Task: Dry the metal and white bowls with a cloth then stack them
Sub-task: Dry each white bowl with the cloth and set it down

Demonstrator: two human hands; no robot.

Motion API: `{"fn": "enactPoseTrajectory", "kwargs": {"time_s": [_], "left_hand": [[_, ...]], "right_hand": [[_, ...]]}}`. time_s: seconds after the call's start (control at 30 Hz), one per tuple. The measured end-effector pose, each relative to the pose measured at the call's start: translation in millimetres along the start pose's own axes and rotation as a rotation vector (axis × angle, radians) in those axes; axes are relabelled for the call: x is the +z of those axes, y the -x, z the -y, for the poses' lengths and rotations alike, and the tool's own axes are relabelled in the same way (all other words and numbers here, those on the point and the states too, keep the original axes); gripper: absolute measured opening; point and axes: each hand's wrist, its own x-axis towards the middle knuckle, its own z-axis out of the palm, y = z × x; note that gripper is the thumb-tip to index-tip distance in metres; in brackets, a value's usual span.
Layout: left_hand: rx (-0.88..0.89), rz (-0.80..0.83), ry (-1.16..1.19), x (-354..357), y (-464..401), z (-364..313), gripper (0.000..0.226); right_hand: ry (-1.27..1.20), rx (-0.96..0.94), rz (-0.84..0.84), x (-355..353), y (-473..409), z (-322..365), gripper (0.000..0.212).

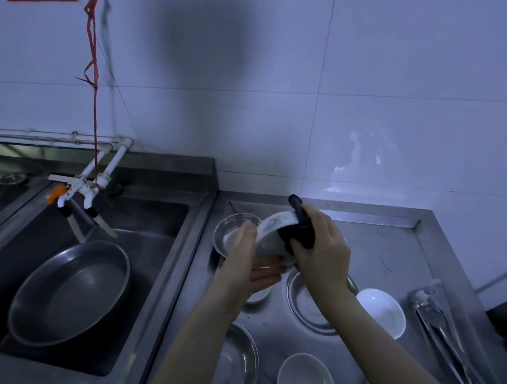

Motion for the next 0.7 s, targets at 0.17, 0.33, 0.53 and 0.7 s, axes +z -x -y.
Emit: {"fn": "enactPoseTrajectory", "kwargs": {"time_s": [0.17,0.33,0.53,0.7], "left_hand": [[0.006,-0.060,0.456,-1,-24,-5,0.060],[0.120,-0.104,0.567,-12,-28,-11,0.035],[0.244,-0.082,0.527,-9,-21,-11,0.032],[0.336,0.038,0.514,-20,-16,-14,0.042]], "right_hand": [[-0.084,-0.199,0.086,2,19,4,0.071],[-0.266,-0.204,0.270,-13,26,11,0.066],[-0.217,-0.352,0.373,-21,26,24,0.066],[-0.396,0.081,0.397,-36,10,13,0.075]]}}
